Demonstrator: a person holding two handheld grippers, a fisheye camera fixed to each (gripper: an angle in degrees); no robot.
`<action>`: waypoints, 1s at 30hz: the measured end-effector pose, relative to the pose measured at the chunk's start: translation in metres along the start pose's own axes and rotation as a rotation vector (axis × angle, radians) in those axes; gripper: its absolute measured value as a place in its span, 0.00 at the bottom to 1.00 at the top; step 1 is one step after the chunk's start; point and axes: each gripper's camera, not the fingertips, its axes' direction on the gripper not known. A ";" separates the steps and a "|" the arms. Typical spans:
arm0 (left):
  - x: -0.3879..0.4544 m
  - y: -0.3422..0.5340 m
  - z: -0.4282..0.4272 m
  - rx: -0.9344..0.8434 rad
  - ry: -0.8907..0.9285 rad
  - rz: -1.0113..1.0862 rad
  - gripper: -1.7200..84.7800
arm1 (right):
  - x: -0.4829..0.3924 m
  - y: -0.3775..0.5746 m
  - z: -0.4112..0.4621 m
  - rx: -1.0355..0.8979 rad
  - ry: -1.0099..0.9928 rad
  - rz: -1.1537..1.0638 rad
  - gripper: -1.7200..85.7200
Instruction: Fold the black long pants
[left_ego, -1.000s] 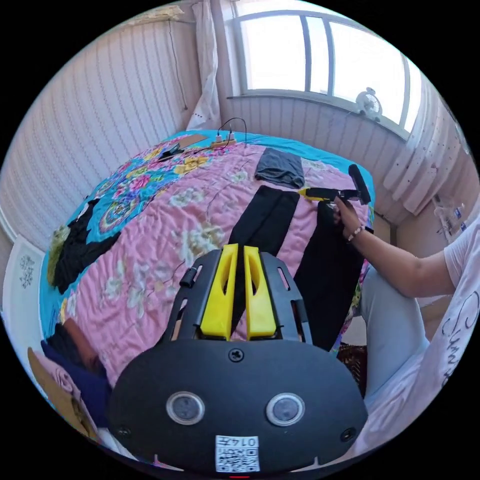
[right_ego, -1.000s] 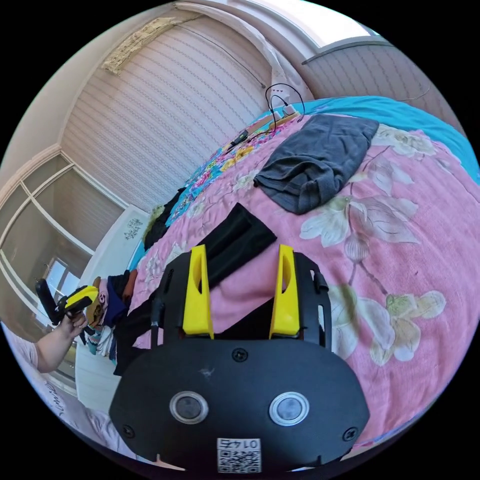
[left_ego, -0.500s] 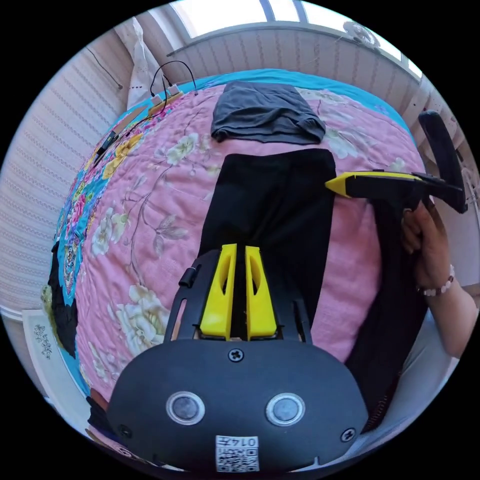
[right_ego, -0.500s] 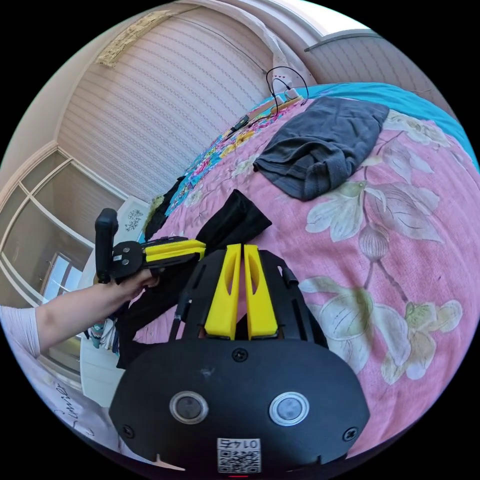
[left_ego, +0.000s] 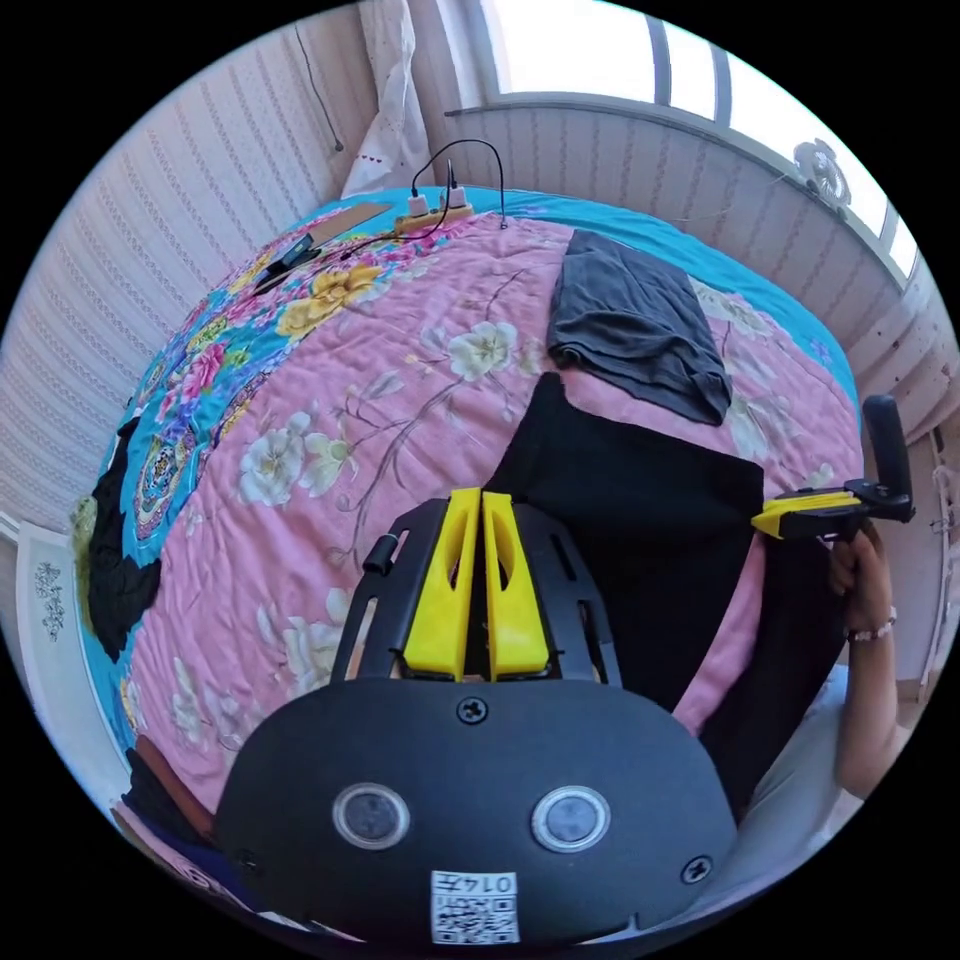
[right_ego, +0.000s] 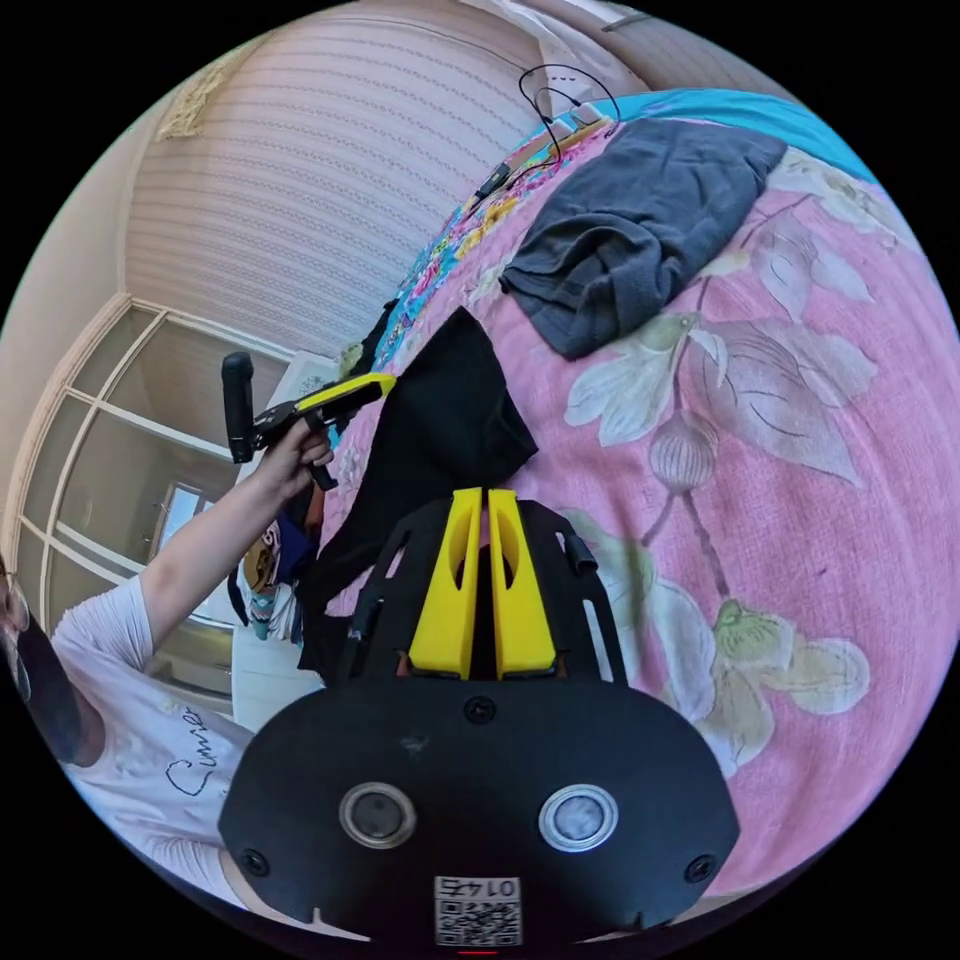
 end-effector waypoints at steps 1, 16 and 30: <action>0.001 0.003 0.002 -0.003 -0.024 0.015 0.01 | -0.002 0.000 -0.003 0.023 0.005 -0.004 0.04; -0.026 0.083 0.021 -0.052 0.078 -0.104 0.01 | -0.016 0.000 0.010 0.101 0.149 0.040 0.04; -0.140 0.492 -0.224 0.162 -0.022 -0.416 0.01 | -0.136 0.087 -0.033 0.348 0.181 -0.154 0.02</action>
